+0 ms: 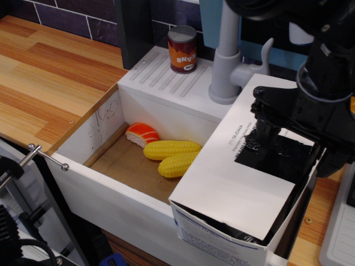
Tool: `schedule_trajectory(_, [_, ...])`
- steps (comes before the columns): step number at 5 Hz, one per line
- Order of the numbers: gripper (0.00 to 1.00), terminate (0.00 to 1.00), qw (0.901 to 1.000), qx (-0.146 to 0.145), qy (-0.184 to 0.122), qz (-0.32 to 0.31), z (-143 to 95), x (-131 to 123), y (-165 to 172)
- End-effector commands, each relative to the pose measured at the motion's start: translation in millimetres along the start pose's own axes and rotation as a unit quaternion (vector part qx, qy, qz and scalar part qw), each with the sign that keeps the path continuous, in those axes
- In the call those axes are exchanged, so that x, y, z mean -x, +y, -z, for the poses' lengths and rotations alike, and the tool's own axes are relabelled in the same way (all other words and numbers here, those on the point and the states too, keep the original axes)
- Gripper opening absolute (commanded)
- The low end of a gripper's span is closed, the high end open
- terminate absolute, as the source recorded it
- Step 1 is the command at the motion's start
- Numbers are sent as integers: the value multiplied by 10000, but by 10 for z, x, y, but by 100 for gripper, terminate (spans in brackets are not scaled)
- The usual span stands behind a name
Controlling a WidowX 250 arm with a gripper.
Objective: Open white1fbox flap
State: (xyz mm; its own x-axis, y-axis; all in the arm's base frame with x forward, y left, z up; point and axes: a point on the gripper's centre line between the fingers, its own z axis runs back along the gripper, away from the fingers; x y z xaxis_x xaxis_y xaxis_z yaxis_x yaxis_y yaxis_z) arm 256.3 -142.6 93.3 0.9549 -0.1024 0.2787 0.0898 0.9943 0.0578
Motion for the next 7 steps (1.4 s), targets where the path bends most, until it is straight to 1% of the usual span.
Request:
schedule_trajectory(1, [100,0,10000,0,0,0,0,0,0])
schedule_trajectory(2, [100,0,9983,-485,64,-302,24,-62,29])
schedule_trajectory(3, [100,0,9962,-719,64,-490,28,-67,8])
schedule_trajectory(4, [100,0,9942,-878,38,-621,44,-74,-21])
schedule_trajectory(5, [100,0,9921,-1094,44,-607,66,-69,10])
schedule_trajectory(6, [100,0,9908,-1239,81,-539,53,-83,53])
schedule_trajectory(7, [100,0,9878,-1500,84,-404,-6,-110,70])
